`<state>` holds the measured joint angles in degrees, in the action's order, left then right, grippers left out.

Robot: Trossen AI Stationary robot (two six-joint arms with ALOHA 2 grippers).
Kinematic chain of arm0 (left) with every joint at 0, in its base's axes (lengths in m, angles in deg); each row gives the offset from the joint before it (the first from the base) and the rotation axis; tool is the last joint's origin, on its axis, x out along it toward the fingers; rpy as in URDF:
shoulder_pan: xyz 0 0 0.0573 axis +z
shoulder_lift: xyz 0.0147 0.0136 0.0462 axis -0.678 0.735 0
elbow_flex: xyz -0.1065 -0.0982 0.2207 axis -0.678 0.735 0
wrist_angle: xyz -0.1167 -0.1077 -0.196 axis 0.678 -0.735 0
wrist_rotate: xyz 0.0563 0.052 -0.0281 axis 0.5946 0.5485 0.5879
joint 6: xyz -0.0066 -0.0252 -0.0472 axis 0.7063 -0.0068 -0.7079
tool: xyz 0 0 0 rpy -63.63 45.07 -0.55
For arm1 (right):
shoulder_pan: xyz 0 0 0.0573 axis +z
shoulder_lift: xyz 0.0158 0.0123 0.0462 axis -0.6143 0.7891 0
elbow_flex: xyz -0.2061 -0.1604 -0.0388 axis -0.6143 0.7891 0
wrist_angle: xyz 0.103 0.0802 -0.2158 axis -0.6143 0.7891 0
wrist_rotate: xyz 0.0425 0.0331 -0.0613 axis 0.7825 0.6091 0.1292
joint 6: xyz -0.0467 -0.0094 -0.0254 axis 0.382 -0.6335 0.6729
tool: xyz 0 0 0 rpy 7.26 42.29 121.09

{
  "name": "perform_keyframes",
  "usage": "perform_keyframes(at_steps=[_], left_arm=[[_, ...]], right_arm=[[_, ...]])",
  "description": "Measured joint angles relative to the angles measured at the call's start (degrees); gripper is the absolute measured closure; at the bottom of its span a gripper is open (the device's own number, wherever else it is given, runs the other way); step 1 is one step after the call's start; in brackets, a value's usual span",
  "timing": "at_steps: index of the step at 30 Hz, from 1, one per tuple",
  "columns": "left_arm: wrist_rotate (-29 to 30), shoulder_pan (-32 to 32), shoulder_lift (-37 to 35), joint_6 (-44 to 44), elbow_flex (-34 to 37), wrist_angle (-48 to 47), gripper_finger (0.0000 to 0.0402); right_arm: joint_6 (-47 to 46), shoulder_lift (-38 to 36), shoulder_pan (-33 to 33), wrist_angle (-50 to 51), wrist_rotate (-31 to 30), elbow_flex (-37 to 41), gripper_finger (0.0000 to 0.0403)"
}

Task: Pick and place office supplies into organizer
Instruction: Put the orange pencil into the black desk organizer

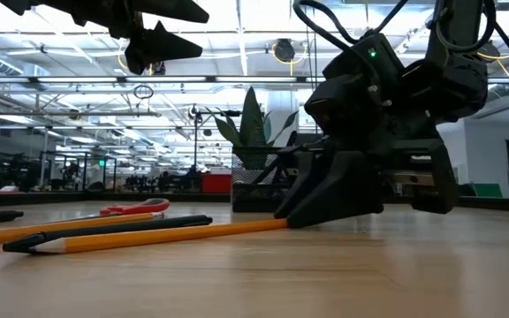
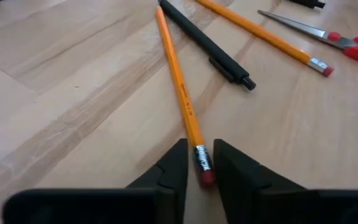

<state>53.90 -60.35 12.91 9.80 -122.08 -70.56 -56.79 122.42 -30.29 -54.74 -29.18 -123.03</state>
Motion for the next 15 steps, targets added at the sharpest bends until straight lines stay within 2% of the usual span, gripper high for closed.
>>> perform_keyframes(at_steps=[6, 15], left_arm=[[0.0, 0.0, 0.0, -2.0, 0.0, -0.1, 0.0122], [0.0, 0.0, 0.0, -4.4, 0.0, -0.7, 0.0119]], right_arm=[[0.0, 0.0, -0.1, -0.1, 0.2, 0.1, 0.0392], [-4.3, -0.3, 1.0, -0.8, 0.4, 0.1, 0.0385]])
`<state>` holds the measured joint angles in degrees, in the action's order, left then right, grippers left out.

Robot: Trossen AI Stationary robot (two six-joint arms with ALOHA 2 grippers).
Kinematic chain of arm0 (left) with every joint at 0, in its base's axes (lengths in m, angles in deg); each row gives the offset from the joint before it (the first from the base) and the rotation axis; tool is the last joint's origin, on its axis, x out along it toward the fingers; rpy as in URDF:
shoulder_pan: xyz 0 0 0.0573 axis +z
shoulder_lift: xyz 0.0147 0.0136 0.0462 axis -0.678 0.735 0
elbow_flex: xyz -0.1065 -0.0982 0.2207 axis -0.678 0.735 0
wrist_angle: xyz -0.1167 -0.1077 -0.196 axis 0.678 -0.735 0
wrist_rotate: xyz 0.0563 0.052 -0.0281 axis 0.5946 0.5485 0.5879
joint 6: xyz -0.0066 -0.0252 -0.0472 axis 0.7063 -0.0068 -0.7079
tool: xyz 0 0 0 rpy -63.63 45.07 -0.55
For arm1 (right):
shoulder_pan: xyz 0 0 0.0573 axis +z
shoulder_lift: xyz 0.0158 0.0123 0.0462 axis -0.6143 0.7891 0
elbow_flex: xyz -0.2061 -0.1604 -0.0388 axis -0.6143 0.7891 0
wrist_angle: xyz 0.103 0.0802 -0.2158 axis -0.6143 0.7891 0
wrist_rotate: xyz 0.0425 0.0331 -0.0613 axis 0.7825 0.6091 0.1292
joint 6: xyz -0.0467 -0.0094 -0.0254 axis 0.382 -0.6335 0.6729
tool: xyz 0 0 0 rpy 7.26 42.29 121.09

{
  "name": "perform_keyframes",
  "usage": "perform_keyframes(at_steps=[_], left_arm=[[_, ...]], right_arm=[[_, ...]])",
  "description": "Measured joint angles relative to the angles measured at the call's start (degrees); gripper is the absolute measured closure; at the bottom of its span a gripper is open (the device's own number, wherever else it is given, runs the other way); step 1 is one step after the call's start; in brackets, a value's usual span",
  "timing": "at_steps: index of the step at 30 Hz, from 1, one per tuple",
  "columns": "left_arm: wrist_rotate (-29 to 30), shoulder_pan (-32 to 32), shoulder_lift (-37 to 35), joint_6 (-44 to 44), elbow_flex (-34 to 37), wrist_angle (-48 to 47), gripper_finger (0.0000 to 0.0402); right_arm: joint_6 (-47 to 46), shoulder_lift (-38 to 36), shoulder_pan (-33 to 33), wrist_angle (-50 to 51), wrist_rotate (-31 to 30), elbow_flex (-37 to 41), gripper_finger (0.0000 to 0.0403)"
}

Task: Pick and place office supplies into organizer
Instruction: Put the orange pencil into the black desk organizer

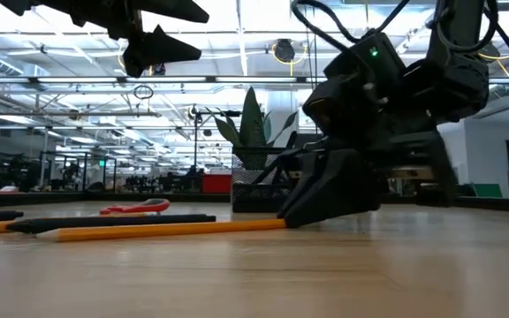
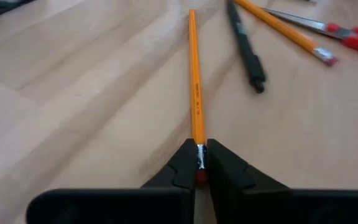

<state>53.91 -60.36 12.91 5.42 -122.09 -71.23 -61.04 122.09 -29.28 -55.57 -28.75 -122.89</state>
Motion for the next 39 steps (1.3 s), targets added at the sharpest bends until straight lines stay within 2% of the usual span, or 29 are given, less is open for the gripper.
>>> perform_keyframes(at_steps=[7, 12, 18, 24, 31, 39], left_arm=[[-3.4, 0.0, 0.0, -6.1, 0.0, -0.9, 0.0125], [-8.8, 0.0, 0.0, -12.0, 0.0, -0.9, 0.0139], [-14.0, -0.4, 0.0, -22.7, 0.0, -3.2, 0.0162], [-14.7, -1.7, 0.7, -32.8, 0.0, -9.2, 0.0183], [-16.5, -3.4, 2.5, -36.8, -0.1, -7.8, 0.0194], [-18.1, -5.8, 7.5, -41.7, 0.0, -8.8, 0.0195]], right_arm=[[0.1, -4.3, 2.5, -0.8, 0.7, 0.0, 0.0389], [2.1, -8.8, 4.3, 1.2, -3.6, 0.0, 0.0389], [6.6, -13.3, 6.7, 9.0, -12.3, 0.0, 0.0389], [12.6, -15.7, 8.8, 8.8, -18.0, 0.0, 0.0389], [16.2, -16.7, 9.1, 8.6, -26.0, 0.0, 0.0389], [17.4, -16.7, 9.1, 6.3, -26.0, 0.0, 0.0389]])
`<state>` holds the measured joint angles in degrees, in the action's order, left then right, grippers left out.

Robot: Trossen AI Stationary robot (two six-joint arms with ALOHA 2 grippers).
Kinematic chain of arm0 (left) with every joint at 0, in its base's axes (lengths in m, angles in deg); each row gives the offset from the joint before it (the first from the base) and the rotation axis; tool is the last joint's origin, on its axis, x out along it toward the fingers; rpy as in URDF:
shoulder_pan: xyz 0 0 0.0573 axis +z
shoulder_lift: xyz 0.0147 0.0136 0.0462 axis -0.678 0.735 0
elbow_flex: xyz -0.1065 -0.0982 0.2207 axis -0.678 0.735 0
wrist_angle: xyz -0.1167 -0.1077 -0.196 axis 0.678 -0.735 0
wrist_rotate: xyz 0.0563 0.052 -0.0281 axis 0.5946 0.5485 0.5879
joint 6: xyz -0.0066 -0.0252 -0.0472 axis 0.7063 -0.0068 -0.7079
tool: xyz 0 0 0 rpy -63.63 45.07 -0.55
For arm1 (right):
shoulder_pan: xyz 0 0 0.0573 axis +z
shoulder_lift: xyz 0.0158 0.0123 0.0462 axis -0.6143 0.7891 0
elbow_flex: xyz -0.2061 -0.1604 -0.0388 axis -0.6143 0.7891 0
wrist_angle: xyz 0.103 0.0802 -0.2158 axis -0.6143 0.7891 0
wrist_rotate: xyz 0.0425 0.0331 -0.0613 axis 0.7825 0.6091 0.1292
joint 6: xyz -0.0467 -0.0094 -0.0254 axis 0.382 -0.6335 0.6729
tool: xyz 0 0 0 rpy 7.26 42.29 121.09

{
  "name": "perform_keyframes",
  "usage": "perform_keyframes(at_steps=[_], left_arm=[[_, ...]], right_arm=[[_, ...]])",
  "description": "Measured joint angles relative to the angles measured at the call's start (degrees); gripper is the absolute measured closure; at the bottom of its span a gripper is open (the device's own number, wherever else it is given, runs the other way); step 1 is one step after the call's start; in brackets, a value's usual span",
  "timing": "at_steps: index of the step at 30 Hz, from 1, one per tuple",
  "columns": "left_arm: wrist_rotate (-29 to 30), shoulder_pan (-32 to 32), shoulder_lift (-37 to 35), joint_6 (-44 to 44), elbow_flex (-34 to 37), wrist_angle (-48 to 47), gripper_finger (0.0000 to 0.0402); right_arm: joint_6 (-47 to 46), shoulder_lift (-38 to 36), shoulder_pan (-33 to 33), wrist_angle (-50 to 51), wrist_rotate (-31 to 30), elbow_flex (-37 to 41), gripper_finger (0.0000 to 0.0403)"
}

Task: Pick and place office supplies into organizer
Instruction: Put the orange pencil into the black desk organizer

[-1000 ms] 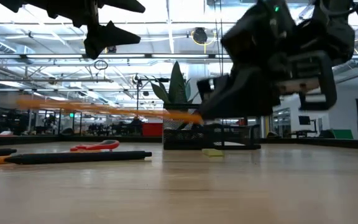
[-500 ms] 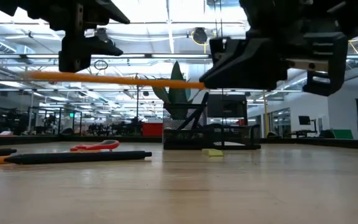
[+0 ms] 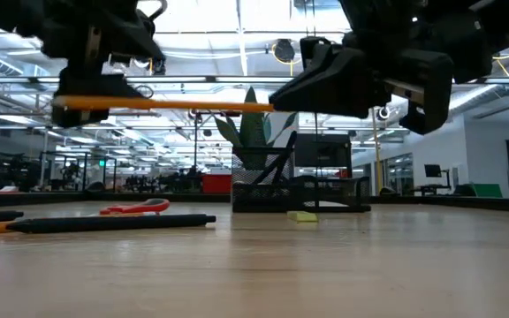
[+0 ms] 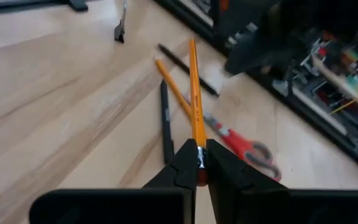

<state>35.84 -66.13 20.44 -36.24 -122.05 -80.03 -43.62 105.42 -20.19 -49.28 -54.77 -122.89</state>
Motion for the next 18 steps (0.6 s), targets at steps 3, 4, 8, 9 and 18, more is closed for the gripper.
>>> perform_keyframes(at_steps=[3, 4, 8, 9, 18], left_arm=[[0.0, -0.8, 2.1, -1.6, 0.0, 1.1, 0.0192], [0.1, -1.2, 2.7, -1.7, 0.0, 1.1, 0.0191], [0.0, -1.9, 5.4, -3.3, 0.0, 2.1, 0.019], [0.0, -2.1, 5.8, -3.4, 0.0, 2.2, 0.019], [-1.4, -2.6, 7.2, -3.3, 0.0, 4.3, 0.0203]], right_arm=[[0.2, 0.0, 0.0, 0.1, 0.0, 0.0, 0.0389], [0.2, 0.0, 0.0, 0.1, 0.0, 0.0, 0.0389], [0.2, 0.0, 0.0, -0.1, 0.0, 0.0, 0.039], [0.2, 0.0, 0.0, -0.1, 0.0, 0.0, 0.039], [0.2, 0.0, 0.0, -0.3, 0.0, 0.0, 0.039]])
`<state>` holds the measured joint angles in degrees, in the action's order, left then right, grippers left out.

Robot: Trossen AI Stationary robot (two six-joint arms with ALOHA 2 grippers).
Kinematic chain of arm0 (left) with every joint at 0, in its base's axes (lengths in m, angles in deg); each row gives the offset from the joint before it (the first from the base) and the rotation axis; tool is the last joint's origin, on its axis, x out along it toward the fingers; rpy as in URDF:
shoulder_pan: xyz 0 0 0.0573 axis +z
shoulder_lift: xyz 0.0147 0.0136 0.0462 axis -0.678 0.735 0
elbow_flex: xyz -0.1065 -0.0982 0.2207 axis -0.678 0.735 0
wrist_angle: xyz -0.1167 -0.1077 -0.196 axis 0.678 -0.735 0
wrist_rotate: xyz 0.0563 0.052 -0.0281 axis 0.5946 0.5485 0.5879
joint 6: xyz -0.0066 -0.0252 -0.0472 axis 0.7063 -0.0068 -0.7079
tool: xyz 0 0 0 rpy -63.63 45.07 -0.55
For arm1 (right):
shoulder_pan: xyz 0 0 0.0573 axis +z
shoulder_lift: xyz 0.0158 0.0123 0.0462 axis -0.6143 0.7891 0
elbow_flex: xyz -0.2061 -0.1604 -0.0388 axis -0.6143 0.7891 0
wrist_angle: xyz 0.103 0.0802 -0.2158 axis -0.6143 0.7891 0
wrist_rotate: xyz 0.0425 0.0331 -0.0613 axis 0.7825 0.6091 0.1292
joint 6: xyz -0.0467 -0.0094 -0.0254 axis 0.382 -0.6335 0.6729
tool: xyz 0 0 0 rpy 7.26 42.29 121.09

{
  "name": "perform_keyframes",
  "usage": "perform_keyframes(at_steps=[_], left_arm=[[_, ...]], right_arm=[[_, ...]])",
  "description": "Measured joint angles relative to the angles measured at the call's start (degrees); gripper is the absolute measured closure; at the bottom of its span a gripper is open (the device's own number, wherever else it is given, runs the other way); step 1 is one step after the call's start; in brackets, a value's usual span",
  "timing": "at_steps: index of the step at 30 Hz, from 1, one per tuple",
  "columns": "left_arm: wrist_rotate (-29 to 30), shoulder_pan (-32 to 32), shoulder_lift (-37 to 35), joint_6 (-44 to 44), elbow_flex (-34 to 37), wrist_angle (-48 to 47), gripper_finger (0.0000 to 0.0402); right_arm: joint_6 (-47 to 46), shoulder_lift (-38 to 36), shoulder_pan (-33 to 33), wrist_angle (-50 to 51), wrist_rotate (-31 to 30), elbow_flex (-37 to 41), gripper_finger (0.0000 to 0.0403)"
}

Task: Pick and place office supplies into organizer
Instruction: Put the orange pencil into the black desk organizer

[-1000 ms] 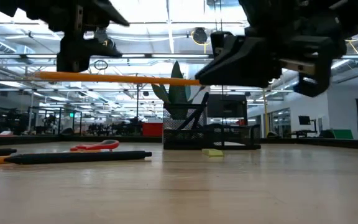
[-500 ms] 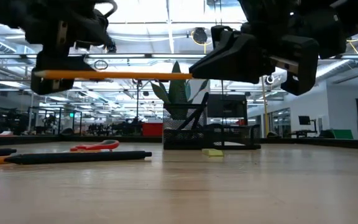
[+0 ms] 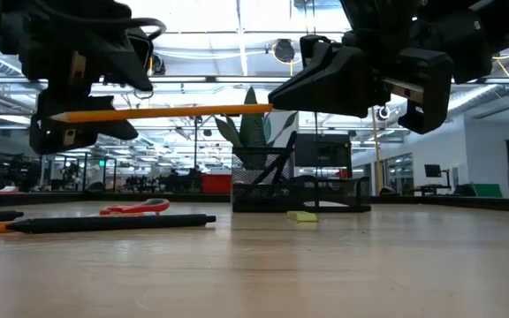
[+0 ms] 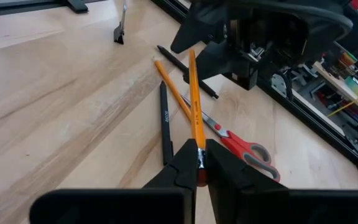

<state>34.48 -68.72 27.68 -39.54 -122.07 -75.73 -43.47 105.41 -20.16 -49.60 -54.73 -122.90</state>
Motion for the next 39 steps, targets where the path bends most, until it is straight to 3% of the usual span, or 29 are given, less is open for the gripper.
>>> perform_keyframes(at_steps=[11, 18, 22, 27, 34, 39], left_arm=[[-1.8, 0.0, 0.0, 1.8, 0.0, 0.3, 0.0328], [-1.6, -0.4, 0.0, 4.5, -0.1, 1.0, 0.0382], [0.0, -0.4, 0.0, 7.3, 0.0, 1.2, 0.0389], [3.6, -0.7, 0.0, 10.5, 0.0, 2.4, 0.0369], [8.2, -1.8, 0.0, 19.1, 0.0, 10.2, 0.0384], [9.3, -2.6, 0.0, 24.7, 0.0, 14.9, 0.0392]], right_arm=[[0.0, 0.0, 0.0, 0.0, 0.1, 0.0, 0.039], [-1.3, 0.0, 0.0, -1.0, -0.1, 0.0, 0.0384], [-2.9, -0.1, 0.3, -4.4, 0.0, 0.0, 0.036], [-5.1, -1.6, 1.6, -6.9, 0.1, 0.0, 0.0319], [-4.6, -10.2, 4.2, -7.4, -2.9, 1.7, 0.027], [-7.5, -18.1, 4.7, -16.1, -4.6, 7.6, 0.0249]])
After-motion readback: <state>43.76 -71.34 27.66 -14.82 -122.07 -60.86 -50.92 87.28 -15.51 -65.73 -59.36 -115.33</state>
